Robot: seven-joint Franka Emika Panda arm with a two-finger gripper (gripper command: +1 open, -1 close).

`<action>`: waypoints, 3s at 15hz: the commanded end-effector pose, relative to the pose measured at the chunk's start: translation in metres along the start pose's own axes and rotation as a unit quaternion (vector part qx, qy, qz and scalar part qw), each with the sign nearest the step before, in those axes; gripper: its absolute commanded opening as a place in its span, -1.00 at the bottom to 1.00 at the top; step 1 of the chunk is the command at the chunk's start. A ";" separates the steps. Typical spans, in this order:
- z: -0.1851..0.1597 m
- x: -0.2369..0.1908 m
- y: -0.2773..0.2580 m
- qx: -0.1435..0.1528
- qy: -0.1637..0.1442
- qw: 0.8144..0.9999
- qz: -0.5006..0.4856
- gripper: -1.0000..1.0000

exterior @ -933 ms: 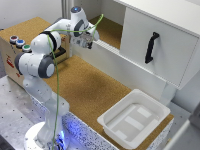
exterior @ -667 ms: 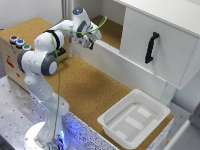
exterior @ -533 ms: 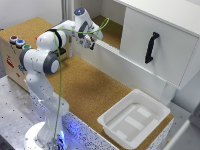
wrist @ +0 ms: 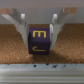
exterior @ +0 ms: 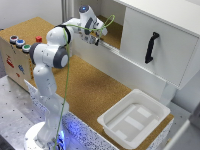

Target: Place the purple object inside the left cabinet

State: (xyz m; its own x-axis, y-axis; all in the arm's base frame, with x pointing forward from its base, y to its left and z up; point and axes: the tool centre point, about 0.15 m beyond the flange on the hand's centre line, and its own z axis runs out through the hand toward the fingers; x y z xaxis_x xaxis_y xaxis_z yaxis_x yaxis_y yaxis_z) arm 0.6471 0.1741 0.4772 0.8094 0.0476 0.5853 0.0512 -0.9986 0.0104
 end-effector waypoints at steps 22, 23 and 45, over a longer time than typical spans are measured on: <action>-0.095 -0.071 -0.026 -0.008 -0.034 0.995 -0.096 1.00; -0.100 -0.083 -0.028 0.000 -0.048 0.992 -0.117 1.00; -0.186 -0.225 -0.241 0.216 -0.129 0.785 -0.565 1.00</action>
State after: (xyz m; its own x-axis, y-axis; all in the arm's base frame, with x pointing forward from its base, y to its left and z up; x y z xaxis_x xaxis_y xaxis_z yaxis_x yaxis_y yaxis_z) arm 0.3695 0.3640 0.5009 0.3268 0.9113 0.2503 0.9261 -0.3616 0.1077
